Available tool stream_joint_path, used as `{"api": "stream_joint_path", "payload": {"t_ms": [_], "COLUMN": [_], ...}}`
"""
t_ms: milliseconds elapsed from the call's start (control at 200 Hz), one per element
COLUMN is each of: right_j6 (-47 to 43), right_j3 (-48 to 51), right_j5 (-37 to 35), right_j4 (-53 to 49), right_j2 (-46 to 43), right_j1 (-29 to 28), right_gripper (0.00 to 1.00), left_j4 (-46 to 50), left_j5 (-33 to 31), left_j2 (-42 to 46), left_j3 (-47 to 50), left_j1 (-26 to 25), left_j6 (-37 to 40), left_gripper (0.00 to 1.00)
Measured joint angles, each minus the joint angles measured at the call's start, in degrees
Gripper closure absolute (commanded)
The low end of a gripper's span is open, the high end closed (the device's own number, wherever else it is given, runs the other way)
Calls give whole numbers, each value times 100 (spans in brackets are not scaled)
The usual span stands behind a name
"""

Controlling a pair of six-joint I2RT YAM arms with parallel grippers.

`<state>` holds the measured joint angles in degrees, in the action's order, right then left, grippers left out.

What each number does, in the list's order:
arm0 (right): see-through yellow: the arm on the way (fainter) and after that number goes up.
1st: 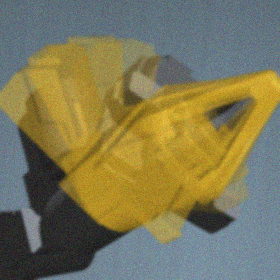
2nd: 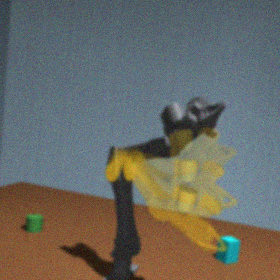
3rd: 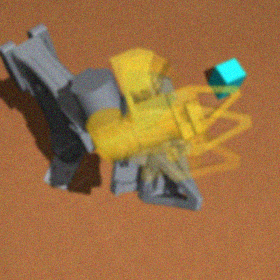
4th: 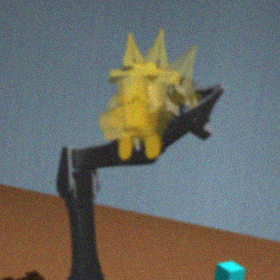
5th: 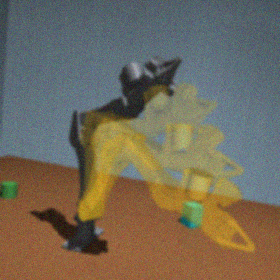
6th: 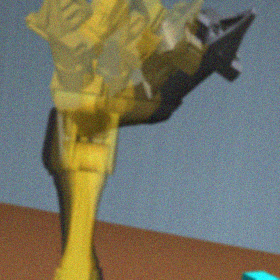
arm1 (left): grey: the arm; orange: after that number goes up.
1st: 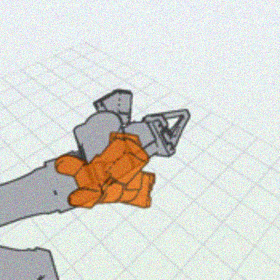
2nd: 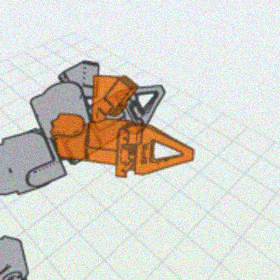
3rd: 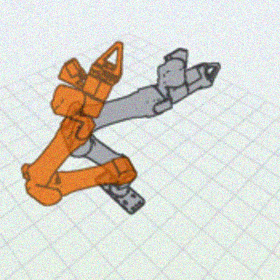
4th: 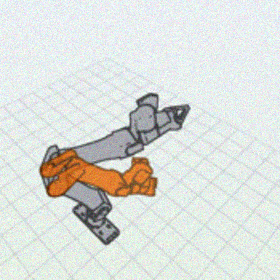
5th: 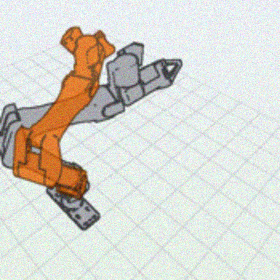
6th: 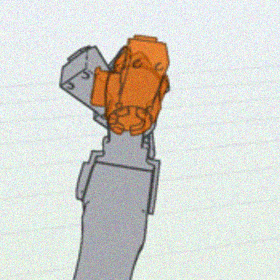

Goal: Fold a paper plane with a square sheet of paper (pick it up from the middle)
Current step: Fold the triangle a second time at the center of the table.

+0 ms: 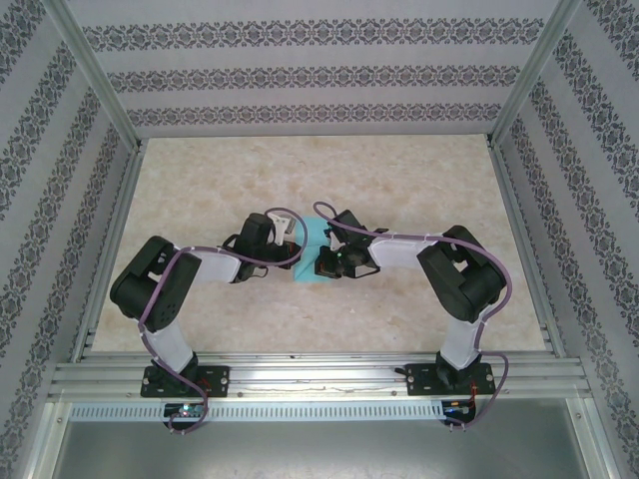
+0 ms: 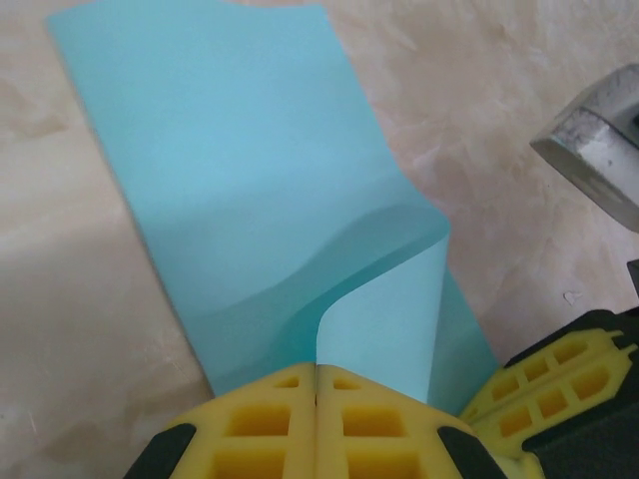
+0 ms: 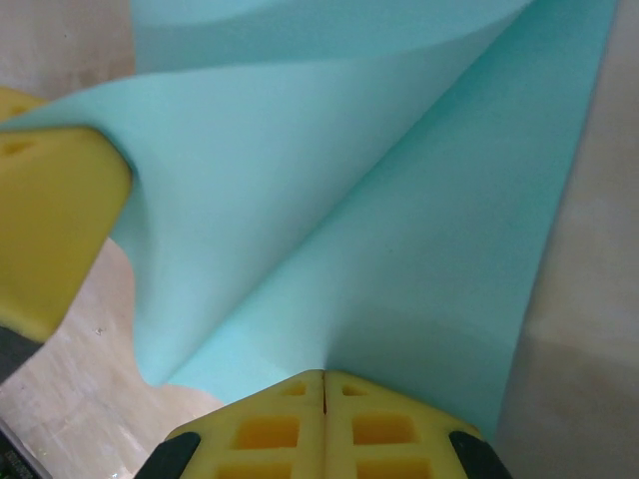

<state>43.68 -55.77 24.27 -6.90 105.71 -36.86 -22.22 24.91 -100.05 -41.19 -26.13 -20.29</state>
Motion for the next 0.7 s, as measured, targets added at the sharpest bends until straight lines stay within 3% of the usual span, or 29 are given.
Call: {"api": "stream_joint_path", "payload": {"t_ms": [699], "right_j6": [-2], "right_j3": [11], "right_j5": [55], "right_j4": [2], "right_j2": [0], "right_j1": [66], "right_gripper": [100], "left_j4": [83], "left_j5": [33], "left_j2": [-160], "left_j3": [-76], "left_j1": [0], "left_j6": [321], "left_gripper": [100]}}
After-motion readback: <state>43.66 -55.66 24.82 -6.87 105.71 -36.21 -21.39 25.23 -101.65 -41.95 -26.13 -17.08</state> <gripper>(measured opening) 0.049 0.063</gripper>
